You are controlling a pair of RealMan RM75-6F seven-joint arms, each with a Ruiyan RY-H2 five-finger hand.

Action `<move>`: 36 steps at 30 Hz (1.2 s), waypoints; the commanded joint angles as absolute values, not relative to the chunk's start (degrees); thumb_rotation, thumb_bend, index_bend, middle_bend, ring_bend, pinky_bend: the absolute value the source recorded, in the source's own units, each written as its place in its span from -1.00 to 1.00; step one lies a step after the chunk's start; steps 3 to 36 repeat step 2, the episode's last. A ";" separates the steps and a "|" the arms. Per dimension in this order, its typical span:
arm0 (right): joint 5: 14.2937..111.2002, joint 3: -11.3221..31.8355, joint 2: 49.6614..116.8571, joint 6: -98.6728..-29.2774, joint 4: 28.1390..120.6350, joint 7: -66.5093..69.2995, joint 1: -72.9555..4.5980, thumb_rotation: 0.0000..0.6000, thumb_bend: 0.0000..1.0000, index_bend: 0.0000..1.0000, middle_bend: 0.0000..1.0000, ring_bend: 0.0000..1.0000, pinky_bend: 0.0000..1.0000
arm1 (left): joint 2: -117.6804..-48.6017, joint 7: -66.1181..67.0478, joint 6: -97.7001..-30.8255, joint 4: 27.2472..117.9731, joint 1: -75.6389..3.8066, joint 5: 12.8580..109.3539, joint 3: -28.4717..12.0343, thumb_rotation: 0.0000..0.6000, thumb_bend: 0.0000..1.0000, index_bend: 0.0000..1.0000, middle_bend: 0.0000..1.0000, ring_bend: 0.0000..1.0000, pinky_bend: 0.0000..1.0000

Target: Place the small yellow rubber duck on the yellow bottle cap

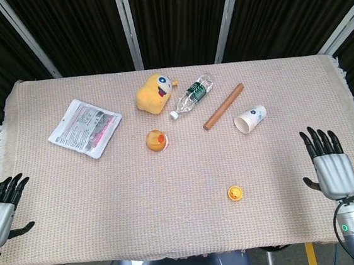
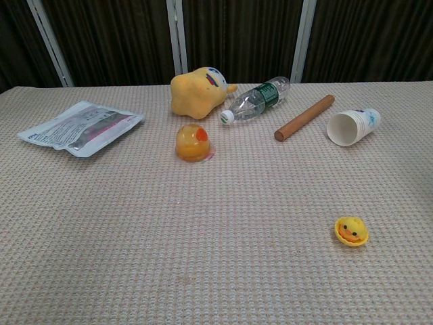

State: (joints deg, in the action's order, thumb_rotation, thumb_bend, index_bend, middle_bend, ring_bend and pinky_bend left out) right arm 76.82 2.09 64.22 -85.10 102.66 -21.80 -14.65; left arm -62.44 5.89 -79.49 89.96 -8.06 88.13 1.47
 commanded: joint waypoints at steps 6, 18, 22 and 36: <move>78.51 1.49 64.72 -86.72 97.16 -15.26 -12.15 1.00 -1.00 -1.00 -1.00 -1.00 -1.00 | -62.43 6.61 -79.38 90.51 -7.91 87.26 1.22 1.00 -1.00 -1.00 -1.00 -1.00 -0.79; 78.51 1.49 64.72 -86.72 97.16 -15.26 -12.15 1.00 -1.00 -1.00 -1.00 -1.00 -1.00 | -62.43 6.61 -79.38 90.51 -7.91 87.26 1.22 1.00 -1.00 -1.00 -1.00 -1.00 -0.79; 78.51 1.49 64.72 -86.72 97.16 -15.26 -12.15 1.00 -1.00 -1.00 -1.00 -1.00 -1.00 | -62.43 6.61 -79.38 90.51 -7.91 87.26 1.22 1.00 -1.00 -1.00 -1.00 -1.00 -0.79; 78.51 1.49 64.72 -86.72 97.16 -15.26 -12.15 1.00 -1.00 -1.00 -1.00 -1.00 -1.00 | -62.43 6.61 -79.38 90.51 -7.91 87.26 1.22 1.00 -1.00 -1.00 -1.00 -1.00 -0.79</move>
